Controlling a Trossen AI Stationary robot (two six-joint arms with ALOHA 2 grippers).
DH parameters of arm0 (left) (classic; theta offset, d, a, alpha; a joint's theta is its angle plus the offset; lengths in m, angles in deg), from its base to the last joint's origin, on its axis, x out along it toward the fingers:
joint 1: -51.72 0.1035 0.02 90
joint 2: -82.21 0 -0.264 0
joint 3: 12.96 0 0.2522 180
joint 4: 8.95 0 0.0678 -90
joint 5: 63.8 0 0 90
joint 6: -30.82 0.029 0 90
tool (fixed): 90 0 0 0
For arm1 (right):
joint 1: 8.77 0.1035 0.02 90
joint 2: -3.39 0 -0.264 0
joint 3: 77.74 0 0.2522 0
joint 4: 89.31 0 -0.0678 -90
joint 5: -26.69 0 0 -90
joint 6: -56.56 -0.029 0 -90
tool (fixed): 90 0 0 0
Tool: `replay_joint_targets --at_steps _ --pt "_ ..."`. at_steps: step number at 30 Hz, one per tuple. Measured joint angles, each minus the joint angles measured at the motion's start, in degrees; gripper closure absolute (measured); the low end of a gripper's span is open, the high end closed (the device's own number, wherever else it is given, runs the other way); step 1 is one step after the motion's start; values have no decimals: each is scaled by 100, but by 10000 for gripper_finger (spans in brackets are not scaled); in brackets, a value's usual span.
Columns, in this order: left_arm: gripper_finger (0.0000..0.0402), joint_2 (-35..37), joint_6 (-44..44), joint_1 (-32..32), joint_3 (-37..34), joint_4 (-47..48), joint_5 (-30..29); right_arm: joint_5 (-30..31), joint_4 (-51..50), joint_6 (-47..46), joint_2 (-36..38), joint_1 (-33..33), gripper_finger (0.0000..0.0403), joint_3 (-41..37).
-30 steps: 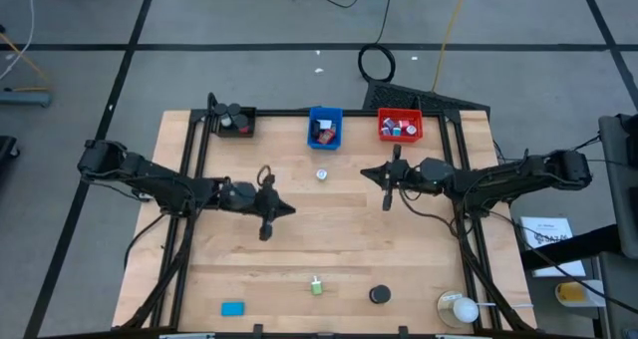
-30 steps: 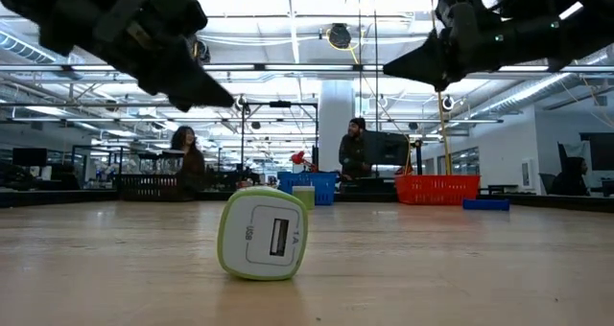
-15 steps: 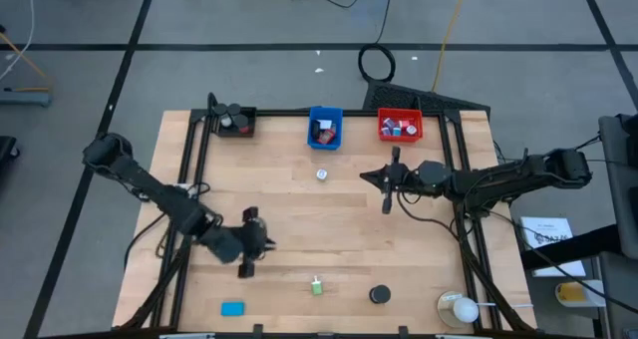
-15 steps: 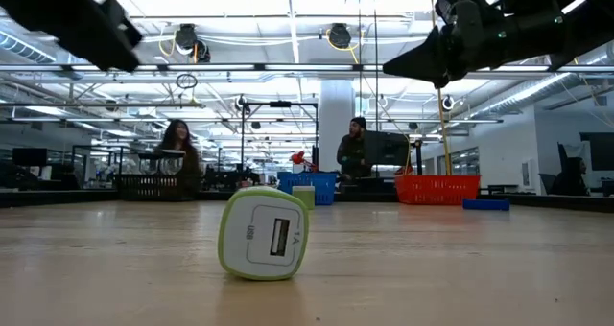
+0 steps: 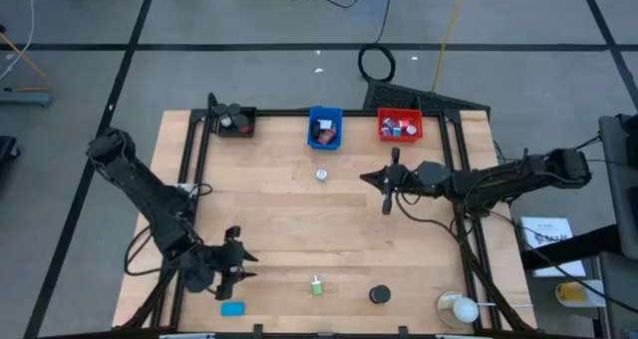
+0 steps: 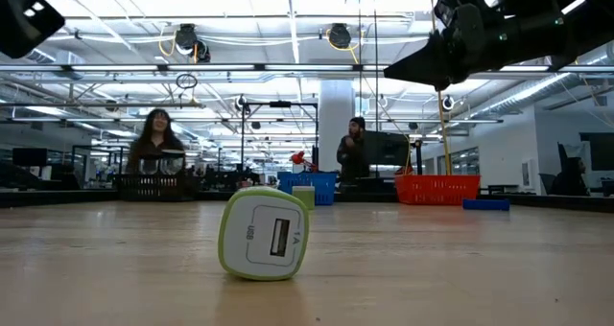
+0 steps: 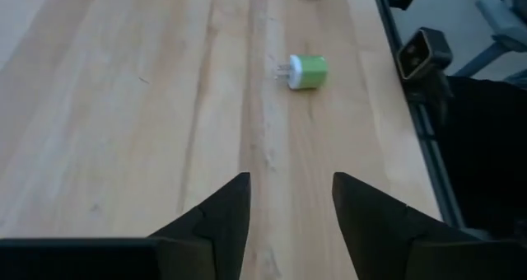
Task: Pick & Place Office items
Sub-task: Put the blue digital clock into the blue basket
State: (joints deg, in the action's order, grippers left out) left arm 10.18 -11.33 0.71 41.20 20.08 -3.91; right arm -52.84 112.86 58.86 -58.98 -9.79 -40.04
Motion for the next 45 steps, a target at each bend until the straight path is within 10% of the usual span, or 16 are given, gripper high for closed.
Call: replay_joint_targets --at_steps 23,36,45 --pt "295 -1273 -403 -173 858 591 607 -2 -25 -148 2 0 403 0" --pt "144 -3380 -2060 -708 3574 3382 1453 -2 -115 -146 2 0 403 2" --pt "95 -3822 -3347 -1152 3854 3797 1855 -2 -110 -144 2 0 403 2"
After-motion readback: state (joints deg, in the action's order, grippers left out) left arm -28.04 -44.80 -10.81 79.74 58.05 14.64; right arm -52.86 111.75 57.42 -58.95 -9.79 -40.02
